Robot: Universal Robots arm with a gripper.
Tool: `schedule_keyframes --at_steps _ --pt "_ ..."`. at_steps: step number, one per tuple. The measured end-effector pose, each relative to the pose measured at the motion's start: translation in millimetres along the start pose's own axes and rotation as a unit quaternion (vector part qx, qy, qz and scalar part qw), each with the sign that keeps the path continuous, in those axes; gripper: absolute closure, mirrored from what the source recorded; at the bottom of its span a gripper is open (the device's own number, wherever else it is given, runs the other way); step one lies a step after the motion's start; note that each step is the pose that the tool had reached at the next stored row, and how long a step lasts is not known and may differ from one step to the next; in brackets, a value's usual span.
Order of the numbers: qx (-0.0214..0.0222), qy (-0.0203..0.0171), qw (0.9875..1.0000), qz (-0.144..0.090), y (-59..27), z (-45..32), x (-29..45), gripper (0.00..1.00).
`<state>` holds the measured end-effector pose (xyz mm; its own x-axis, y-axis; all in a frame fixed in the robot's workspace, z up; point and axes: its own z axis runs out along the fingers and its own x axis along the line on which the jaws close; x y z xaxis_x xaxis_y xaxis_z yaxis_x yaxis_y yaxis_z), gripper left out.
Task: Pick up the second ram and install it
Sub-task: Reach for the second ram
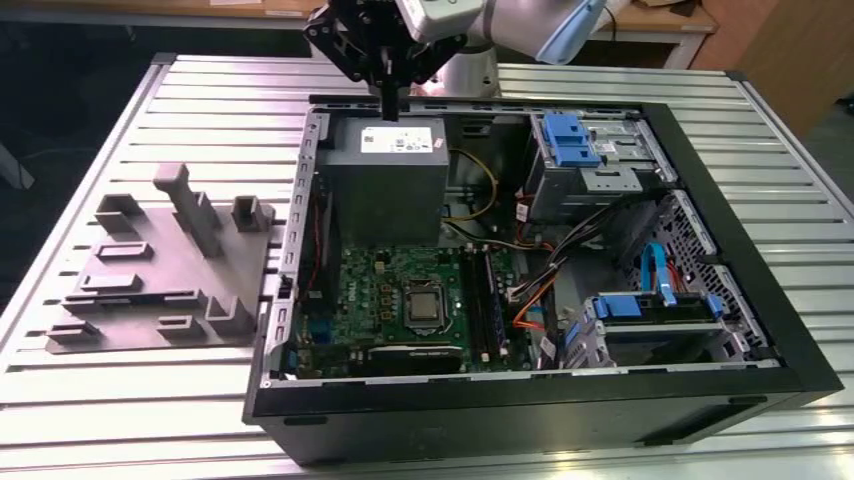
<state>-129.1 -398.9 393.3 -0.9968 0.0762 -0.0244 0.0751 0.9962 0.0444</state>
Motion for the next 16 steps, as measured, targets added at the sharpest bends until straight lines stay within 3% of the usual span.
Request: schedule_keyframes --at_steps 16 --pt "0.0 0.0 1.0 0.0 -2.1 -0.6 27.2 0.9"
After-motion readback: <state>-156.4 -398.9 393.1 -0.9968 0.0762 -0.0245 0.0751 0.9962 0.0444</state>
